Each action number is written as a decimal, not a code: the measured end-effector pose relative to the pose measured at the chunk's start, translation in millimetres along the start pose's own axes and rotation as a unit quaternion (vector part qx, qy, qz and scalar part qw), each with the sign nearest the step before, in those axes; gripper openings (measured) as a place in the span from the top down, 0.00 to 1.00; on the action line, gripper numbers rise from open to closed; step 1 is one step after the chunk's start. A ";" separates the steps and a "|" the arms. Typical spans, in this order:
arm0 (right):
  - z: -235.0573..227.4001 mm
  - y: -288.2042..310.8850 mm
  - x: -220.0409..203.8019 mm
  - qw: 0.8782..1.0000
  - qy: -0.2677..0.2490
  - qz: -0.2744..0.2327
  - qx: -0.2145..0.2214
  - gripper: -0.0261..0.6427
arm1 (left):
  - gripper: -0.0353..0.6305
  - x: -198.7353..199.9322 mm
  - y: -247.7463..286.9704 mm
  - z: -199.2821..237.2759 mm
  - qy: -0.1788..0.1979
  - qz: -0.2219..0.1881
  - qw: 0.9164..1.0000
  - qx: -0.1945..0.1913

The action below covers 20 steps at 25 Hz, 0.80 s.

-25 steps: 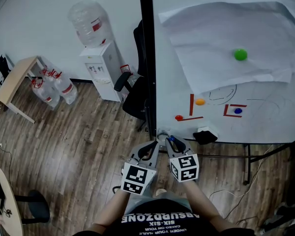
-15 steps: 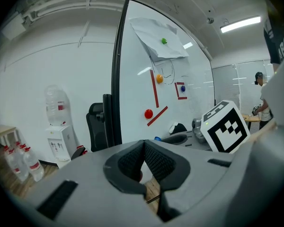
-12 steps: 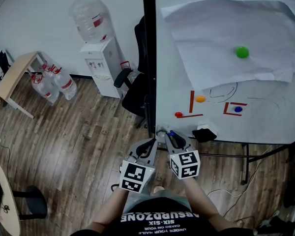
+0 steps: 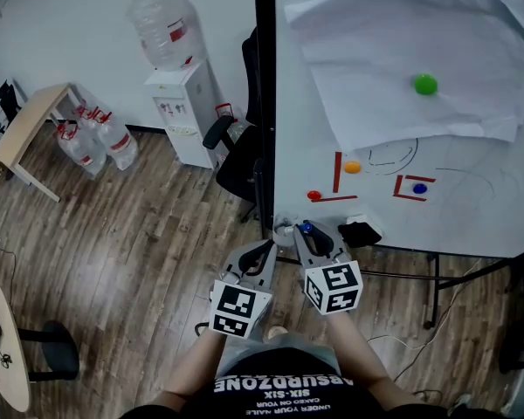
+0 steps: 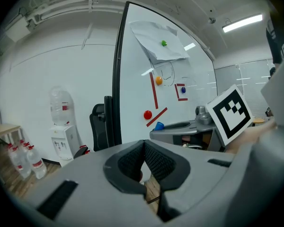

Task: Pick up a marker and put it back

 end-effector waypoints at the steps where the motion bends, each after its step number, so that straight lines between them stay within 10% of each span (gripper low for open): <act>1: 0.3 -2.3 3.8 1.000 -0.002 -0.005 0.001 0.86 | 0.94 0.0 -0.7 -1.2 0.000 0.000 1.000 0.001; 20: 10.4 -40.7 36.5 0.998 -0.005 -0.060 0.015 0.86 | 0.94 9.6 -15.2 -17.0 0.007 -0.015 1.000 0.012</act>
Point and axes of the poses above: the fingertips, and each gripper's own axes: y forward along the fingers, z to its left, x out of its top, the point moved 8 cm from there along -y, backward along the fingers, and after that the axes turned 3 degrees about x, right-handed, at the moved point
